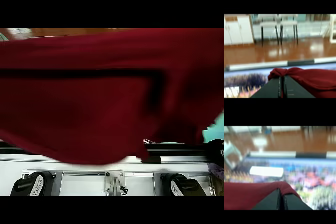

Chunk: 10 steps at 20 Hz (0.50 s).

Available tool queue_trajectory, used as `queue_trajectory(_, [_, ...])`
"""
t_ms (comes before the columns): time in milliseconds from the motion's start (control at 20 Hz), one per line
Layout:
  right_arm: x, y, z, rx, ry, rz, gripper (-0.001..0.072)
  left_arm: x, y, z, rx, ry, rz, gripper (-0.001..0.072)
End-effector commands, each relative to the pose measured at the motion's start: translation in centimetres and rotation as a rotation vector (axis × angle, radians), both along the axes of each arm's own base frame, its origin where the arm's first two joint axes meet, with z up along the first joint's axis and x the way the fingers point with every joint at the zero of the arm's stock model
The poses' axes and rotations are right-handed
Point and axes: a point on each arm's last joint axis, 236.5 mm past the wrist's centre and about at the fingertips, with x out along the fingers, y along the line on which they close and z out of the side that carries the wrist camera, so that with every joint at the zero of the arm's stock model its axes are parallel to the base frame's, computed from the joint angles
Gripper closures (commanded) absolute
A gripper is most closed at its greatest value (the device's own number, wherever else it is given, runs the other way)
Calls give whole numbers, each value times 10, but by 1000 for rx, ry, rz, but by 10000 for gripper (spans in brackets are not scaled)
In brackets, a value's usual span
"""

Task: Fold the shirts.

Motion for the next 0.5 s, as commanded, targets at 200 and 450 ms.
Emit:
queue_trajectory(200, [136,2,-204,18,638,-26,636,113,36,-235,-90,617,6,675])
queue_trajectory(450, [245,18,-304,210,715,-68,636,191,47,-323,-250,789,3,675])
